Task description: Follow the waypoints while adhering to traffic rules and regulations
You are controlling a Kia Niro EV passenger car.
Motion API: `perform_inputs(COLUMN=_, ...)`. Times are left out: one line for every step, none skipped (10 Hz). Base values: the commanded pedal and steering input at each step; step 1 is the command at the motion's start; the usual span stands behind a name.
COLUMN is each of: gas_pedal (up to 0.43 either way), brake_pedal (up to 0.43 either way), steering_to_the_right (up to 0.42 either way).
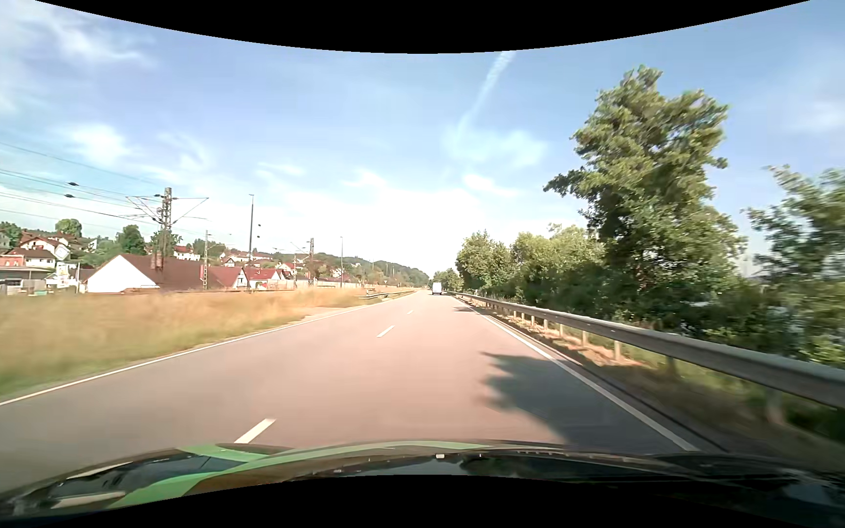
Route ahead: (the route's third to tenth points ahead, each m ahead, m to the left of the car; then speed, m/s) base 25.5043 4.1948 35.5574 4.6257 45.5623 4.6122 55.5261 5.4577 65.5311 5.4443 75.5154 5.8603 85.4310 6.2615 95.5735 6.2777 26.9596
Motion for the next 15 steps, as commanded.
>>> perform_inputs(gas_pedal=0.197, brake_pedal=0.000, steering_to_the_right=-0.004)
perform_inputs(gas_pedal=0.197, brake_pedal=0.000, steering_to_the_right=-0.004)
perform_inputs(gas_pedal=0.197, brake_pedal=0.000, steering_to_the_right=-0.004)
perform_inputs(gas_pedal=0.197, brake_pedal=0.000, steering_to_the_right=-0.004)
perform_inputs(gas_pedal=0.197, brake_pedal=0.000, steering_to_the_right=-0.004)
perform_inputs(gas_pedal=0.197, brake_pedal=0.000, steering_to_the_right=-0.004)
perform_inputs(gas_pedal=0.197, brake_pedal=0.000, steering_to_the_right=-0.004)
perform_inputs(gas_pedal=0.197, brake_pedal=0.000, steering_to_the_right=-0.004)
perform_inputs(gas_pedal=0.197, brake_pedal=0.000, steering_to_the_right=-0.003)
perform_inputs(gas_pedal=0.197, brake_pedal=0.000, steering_to_the_right=-0.004)
perform_inputs(gas_pedal=0.197, brake_pedal=0.000, steering_to_the_right=-0.004)
perform_inputs(gas_pedal=0.197, brake_pedal=0.000, steering_to_the_right=-0.004)
perform_inputs(gas_pedal=0.197, brake_pedal=0.000, steering_to_the_right=-0.004)
perform_inputs(gas_pedal=0.197, brake_pedal=0.000, steering_to_the_right=-0.004)
perform_inputs(gas_pedal=0.197, brake_pedal=0.000, steering_to_the_right=-0.004)
